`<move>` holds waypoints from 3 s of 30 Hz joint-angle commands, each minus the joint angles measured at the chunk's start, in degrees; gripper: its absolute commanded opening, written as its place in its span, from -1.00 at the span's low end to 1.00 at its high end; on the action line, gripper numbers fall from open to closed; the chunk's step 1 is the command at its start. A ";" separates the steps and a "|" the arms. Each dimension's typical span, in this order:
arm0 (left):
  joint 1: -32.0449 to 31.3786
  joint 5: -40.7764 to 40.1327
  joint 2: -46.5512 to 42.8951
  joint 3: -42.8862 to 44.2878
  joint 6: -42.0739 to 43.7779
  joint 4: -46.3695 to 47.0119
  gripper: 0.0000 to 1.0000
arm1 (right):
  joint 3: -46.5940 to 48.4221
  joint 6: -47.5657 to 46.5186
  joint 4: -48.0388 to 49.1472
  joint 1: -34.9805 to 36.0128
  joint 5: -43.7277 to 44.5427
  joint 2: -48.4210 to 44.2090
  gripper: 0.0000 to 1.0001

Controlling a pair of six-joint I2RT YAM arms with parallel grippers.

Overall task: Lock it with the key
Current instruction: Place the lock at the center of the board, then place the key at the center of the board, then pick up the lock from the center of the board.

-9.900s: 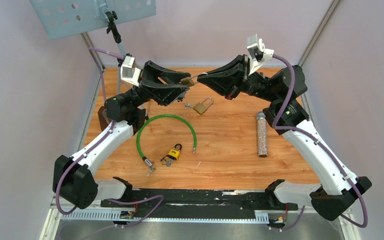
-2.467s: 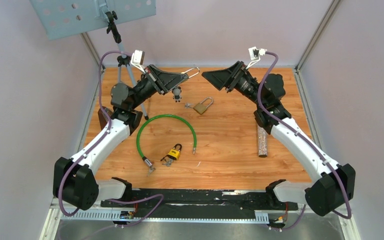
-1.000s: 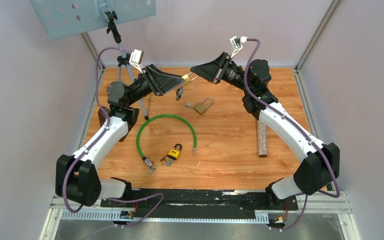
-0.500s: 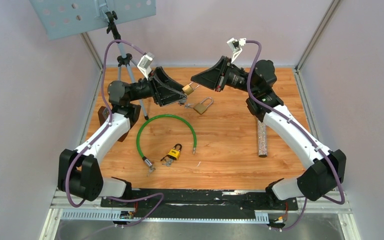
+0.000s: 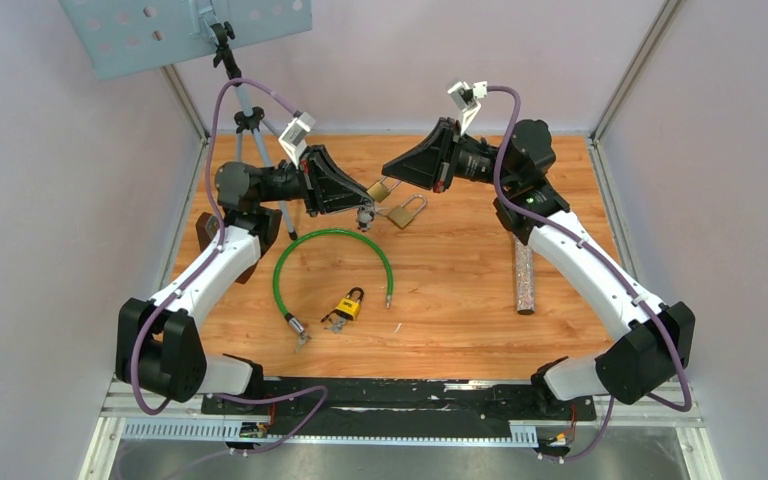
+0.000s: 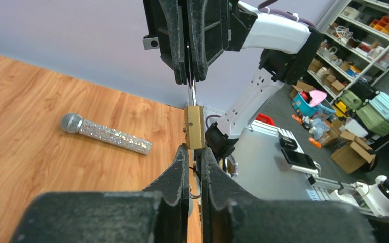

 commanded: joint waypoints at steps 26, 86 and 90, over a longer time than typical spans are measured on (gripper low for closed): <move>-0.71 -13.96 -1.07 6.35 44.53 -61.25 -1.00 | -4.96 -10.49 -14.55 -8.23 18.52 -7.14 -1.00; -20.91 -84.93 15.05 11.38 40.12 -61.59 0.99 | -25.62 -6.62 -24.87 -11.50 50.58 3.47 0.42; -20.75 -90.39 6.54 4.41 42.77 -60.92 1.00 | -23.42 -9.79 -26.23 -3.46 53.82 2.97 0.42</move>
